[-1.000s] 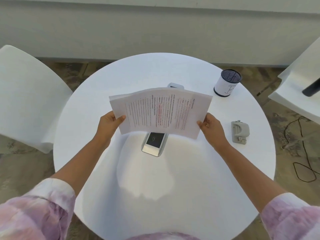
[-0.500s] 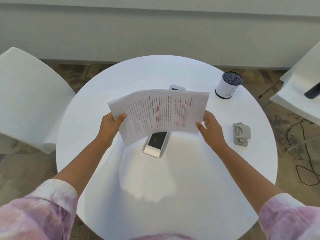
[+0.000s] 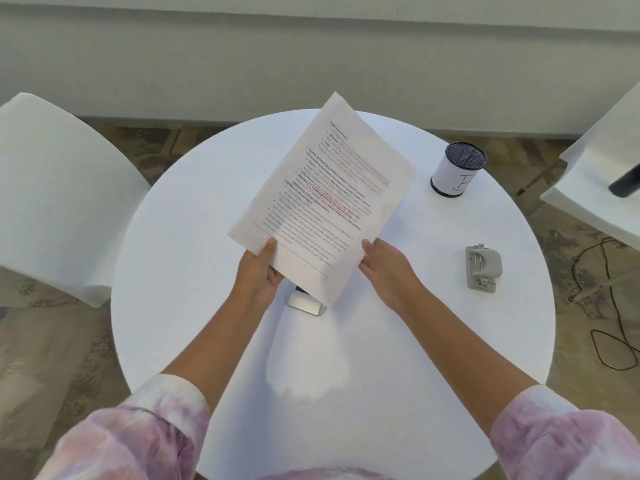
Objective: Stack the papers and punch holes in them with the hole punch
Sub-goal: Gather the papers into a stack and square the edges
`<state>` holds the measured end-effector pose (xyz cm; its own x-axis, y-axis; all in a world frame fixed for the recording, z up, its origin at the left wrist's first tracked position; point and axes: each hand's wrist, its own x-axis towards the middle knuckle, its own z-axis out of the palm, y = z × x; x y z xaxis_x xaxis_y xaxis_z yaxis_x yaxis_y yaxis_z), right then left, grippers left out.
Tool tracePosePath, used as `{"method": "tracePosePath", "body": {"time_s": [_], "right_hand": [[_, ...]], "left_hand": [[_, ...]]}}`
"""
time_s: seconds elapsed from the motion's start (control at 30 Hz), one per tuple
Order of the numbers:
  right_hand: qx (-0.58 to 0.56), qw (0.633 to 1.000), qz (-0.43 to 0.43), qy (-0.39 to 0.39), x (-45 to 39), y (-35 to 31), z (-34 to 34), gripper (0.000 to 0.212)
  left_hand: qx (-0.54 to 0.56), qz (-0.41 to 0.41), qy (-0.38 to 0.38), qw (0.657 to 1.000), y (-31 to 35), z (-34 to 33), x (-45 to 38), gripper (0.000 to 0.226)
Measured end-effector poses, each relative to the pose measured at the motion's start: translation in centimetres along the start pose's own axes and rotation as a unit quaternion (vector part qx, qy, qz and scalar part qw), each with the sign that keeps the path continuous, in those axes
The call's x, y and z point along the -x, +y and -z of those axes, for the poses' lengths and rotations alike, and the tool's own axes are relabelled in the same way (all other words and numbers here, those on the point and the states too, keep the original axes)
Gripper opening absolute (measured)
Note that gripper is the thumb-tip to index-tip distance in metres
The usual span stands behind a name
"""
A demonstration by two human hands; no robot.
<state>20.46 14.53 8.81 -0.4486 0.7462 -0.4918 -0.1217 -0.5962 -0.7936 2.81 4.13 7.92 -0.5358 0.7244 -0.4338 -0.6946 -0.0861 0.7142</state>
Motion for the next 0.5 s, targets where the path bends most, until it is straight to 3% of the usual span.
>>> {"method": "tracePosePath", "body": {"time_s": [0.17,0.3,0.4,0.5], "right_hand": [[0.058,0.994,0.077,0.043,-0.2,-1.1,0.0,0.031],[0.181,0.974,0.123,0.063,-0.4,-1.7,1.1,0.032],[0.236,0.957,0.154,0.063,0.0,-2.2,1.6,0.03],[0.252,0.951,0.17,0.051,0.3,-2.3,1.5,0.03]], "left_hand": [[-0.002,0.056,-0.034,0.998,-0.9,0.2,0.7,0.037],[-0.073,0.037,-0.034,0.996,0.5,1.3,0.2,0.042],[-0.163,0.013,-0.035,0.986,2.2,1.5,-0.3,0.04],[-0.302,-0.042,-0.053,0.951,3.3,0.8,-0.5,0.032]]}}
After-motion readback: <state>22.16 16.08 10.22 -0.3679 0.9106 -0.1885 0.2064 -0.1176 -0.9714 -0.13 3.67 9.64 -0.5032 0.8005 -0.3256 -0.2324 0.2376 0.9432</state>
